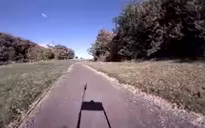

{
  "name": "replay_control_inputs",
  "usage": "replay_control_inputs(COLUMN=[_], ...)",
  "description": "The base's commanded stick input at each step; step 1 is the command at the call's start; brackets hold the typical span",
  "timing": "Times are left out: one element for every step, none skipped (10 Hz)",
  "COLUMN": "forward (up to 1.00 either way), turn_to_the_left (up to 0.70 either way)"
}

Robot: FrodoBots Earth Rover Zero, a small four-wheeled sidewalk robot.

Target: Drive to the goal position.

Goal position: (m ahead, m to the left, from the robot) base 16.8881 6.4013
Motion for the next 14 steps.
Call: replay_control_inputs(forward=[1.0,1.0,1.0,1.0,1.0,1.0,1.0,1.0,1.0,1.0,1.0,1.0,1.0,1.0], turn_to_the_left=[0.3,0.39,0.41,0.41,0.41,0.39,0.23,0.01,0.01,0.01,0.01,0.01,0.01,0.01])
